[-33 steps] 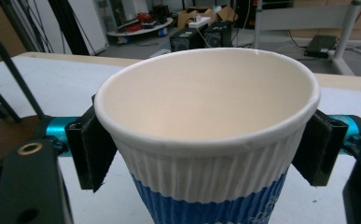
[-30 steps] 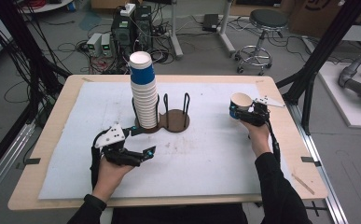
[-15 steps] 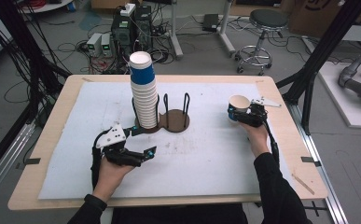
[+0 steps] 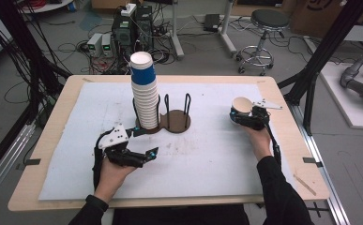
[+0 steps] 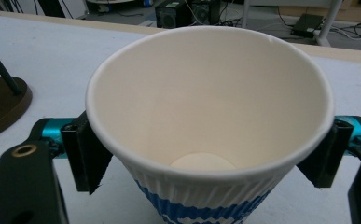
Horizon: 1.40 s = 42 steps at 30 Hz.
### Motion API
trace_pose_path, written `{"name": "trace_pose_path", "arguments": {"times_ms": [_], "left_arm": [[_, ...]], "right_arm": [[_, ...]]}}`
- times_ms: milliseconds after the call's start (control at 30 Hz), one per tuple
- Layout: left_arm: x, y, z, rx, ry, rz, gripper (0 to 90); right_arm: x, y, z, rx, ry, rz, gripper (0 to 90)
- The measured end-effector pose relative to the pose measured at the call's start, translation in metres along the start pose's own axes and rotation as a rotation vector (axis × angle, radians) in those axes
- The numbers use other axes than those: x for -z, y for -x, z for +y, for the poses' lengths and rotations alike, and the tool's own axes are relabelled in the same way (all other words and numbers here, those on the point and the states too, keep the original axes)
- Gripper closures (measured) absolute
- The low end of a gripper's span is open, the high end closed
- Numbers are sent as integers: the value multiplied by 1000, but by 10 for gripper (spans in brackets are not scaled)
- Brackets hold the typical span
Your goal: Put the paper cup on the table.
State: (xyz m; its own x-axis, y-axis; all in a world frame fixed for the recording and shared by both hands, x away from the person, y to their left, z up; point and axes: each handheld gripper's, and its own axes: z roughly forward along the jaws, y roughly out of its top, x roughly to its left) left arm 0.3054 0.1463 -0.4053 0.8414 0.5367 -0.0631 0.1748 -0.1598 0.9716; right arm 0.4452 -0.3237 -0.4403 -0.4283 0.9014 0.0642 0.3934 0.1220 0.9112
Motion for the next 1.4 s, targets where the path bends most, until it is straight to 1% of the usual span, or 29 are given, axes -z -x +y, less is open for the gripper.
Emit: {"name": "trace_pose_path", "arguments": {"times_ms": [67,167,367,400,467,633,900,933,1033,1233,1267,1333,1400], "left_arm": [[0,0,0,-3,0,-4,134],[-1,0,0,-3,-1,-4,134],[-1,0,0,-3,-5,-8,133],[-1,0,0,-2,-5,-9,134],[-2,0,0,-2,-7,-12,134],[-3,0,0,-1,-8,-13,134],[-5,0,0,-3,-8,-18,133],[-5,0,0,-4,-9,-19,134],[-5,0,0,-4,-10,-19,134],[-6,0,0,-5,-12,-19,134],[-6,0,0,-4,-10,-19,134],[-6,0,0,-3,-11,-19,134],[-6,0,0,-2,-12,-20,134]], "right_arm": [[0,0,0,10,-2,-5,180],[2,-2,1,10,-11,-13,175],[3,-4,1,-9,-25,-37,176],[4,-4,1,-1,-26,-44,176],[6,-5,1,-2,-31,-57,176],[11,-7,2,12,-65,-78,176],[20,-10,1,16,-89,-80,176],[21,-11,0,10,-97,-85,176],[26,-15,-1,15,-119,-91,176],[40,-19,-4,16,-129,-88,176],[43,-19,-5,6,-127,-94,176],[48,-20,-5,-5,-128,-89,176],[54,-22,-6,-4,-125,-82,176]]}}
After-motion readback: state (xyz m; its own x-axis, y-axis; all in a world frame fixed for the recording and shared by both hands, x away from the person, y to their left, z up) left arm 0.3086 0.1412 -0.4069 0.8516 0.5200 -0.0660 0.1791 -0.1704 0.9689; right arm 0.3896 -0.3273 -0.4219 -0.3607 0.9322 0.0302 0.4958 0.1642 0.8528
